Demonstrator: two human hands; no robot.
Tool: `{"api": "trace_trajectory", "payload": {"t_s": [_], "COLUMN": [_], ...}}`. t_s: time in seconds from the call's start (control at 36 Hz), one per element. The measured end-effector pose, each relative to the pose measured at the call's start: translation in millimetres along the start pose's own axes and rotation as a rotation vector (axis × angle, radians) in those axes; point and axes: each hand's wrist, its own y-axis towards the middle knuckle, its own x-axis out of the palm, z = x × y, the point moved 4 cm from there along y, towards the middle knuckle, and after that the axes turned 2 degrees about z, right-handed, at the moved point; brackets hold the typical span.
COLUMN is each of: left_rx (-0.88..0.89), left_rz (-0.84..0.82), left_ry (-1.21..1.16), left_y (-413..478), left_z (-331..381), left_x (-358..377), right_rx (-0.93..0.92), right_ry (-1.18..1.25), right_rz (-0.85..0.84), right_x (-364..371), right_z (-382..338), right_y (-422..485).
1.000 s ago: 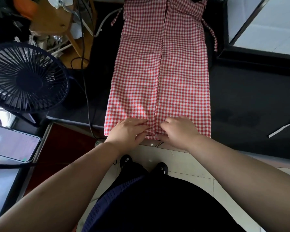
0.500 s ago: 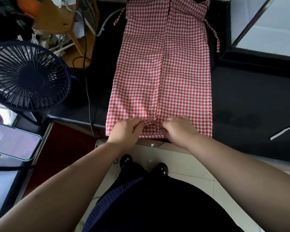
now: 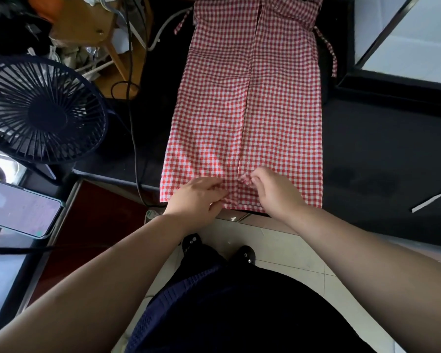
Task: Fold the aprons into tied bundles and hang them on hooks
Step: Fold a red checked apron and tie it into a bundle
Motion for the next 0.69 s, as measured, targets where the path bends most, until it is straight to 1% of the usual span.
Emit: {"api": "trace_trajectory", "payload": {"t_s": [0.06,0.08,0.19,0.25,0.33,0.36,0.44,0.58,0.64,0.69], "left_rx": [0.019,0.018,0.001,-0.004,-0.014,-0.015,-0.026,-0.012,-0.001,0.005], "left_rz": [0.014,0.02,0.03,0.033,0.034,0.036,0.048,0.069,0.068,0.066], "left_ry": [0.041,0.052,0.048,0.045,0.022,0.017,0.006,0.011,0.024,0.044], "left_y": [-3,-4,-3,-4,-5,-5,-5,-4,-4,-4], "left_z": [0,-1,2,1,-2,-2,-1,-1,-1,-2], "left_x": [4,5,7,8,11,11,11,11,12,13], "right_rx": [-0.075,-0.098,-0.176,-0.164,-0.161,-0.163,-0.177,-0.194,-0.217,-0.265], "right_ry": [-0.05,-0.057,-0.036,-0.127,-0.337,-0.366,-0.378,-0.352,-0.317,-0.297], "right_rz": [-0.102,-0.124,-0.072,-0.107,-0.189,-0.202,-0.185,-0.107,-0.07,-0.066], "right_x": [5,7,6,6,9,10,12,12,9,7], "right_z": [-3,-5,-11,-12,-10,-10,-11,-11,-11,-13], "right_y": [-3,-5,-11,-10,-5,-4,-3,-6,-7,-9]}}
